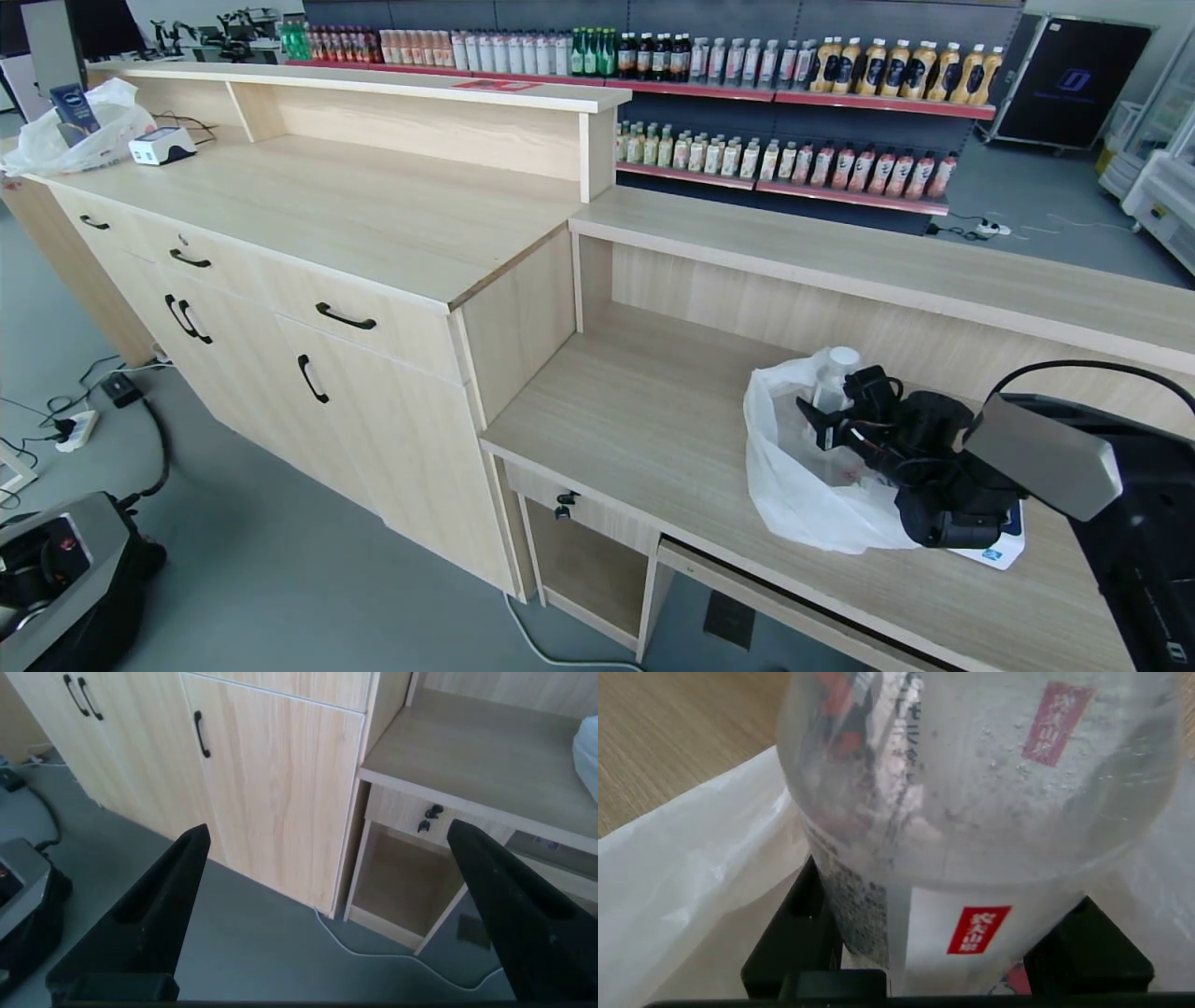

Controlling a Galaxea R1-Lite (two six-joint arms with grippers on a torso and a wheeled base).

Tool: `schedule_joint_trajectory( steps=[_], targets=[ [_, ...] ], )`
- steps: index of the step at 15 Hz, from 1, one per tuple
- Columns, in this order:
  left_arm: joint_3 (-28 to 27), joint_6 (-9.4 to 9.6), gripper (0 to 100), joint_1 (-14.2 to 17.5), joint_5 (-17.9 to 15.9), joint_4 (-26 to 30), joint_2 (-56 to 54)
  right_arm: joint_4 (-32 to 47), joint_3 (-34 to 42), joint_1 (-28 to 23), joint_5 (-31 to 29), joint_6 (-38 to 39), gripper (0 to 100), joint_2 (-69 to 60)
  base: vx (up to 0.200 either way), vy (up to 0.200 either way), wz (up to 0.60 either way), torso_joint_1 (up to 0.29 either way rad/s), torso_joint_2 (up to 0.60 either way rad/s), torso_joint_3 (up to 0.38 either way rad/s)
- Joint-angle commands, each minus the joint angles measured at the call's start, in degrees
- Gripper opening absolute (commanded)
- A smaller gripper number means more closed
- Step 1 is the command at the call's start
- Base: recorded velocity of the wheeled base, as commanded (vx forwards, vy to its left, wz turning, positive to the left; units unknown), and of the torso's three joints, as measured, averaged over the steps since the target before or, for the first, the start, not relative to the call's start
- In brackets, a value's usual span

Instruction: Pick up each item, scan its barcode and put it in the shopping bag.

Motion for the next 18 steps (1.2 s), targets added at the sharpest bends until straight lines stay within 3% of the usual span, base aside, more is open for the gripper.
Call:
schedule_joint_trajectory(
  steps=[1, 11, 14, 18],
  targets=[
    [0.0, 0.04, 100, 0.0, 0.0, 0.0, 0.0, 0.1, 0.2, -0.4, 0.1, 0.0, 100, 0.1, 0.0, 0.0, 0.0, 0.0, 0.0, 0.0],
    [0.0, -0.04, 100, 0.0, 0.0, 0.0, 0.0, 1.6, 2.8, -0.3, 0.8, -0.1, 100, -7.9, 0.0, 0.0, 0.0, 0.0, 0.0, 0.0],
    [0.0, 0.04, 100, 0.0, 0.0, 0.0, 0.0, 6.7, 11.1, 0.2, 0.8, 0.0, 100, -22.7, 0.0, 0.0, 0.0, 0.0, 0.0, 0.0],
    [0.0, 0.04, 100, 0.0, 0.0, 0.0, 0.0, 7.9, 32.8, -1.0, 0.6, -0.5, 100, -43.3, 0.0, 0.0, 0.0, 0.0, 0.0, 0.0]
  ],
)
